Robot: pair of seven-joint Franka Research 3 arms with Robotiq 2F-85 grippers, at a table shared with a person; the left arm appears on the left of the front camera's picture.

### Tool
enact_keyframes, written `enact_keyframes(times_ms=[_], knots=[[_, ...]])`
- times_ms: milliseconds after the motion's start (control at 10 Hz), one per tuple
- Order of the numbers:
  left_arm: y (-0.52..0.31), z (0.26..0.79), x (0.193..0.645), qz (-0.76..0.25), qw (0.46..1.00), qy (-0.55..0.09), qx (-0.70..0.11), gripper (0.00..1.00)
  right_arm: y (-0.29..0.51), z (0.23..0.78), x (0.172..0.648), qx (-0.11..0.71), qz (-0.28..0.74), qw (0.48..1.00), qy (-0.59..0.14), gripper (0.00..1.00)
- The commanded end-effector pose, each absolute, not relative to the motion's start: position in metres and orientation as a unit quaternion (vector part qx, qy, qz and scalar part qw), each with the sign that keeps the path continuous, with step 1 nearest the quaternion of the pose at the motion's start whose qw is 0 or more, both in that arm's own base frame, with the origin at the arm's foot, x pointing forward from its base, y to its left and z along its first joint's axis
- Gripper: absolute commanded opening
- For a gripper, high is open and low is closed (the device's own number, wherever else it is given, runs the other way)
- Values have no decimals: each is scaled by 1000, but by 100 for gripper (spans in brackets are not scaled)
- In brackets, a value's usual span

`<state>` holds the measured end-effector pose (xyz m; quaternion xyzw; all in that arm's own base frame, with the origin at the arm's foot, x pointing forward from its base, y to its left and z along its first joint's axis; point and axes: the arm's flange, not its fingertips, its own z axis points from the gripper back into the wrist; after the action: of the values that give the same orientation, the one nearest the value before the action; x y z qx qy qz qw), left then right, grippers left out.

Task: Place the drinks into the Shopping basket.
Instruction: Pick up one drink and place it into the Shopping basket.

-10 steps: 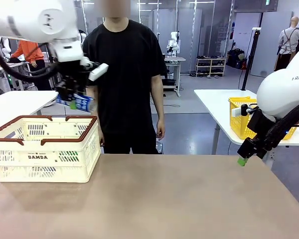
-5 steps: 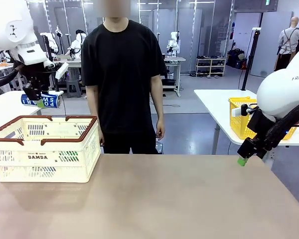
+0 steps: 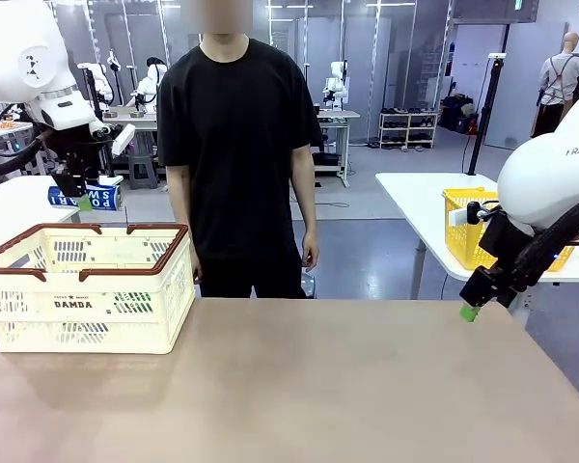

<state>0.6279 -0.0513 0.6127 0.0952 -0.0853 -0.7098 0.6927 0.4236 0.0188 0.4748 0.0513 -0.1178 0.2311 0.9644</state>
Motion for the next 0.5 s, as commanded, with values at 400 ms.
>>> enact_keyframes(times_ms=[400], knots=[[-64,552,676,-736,667,-87,73,57,18,476,424,51,237,963,-116,97]])
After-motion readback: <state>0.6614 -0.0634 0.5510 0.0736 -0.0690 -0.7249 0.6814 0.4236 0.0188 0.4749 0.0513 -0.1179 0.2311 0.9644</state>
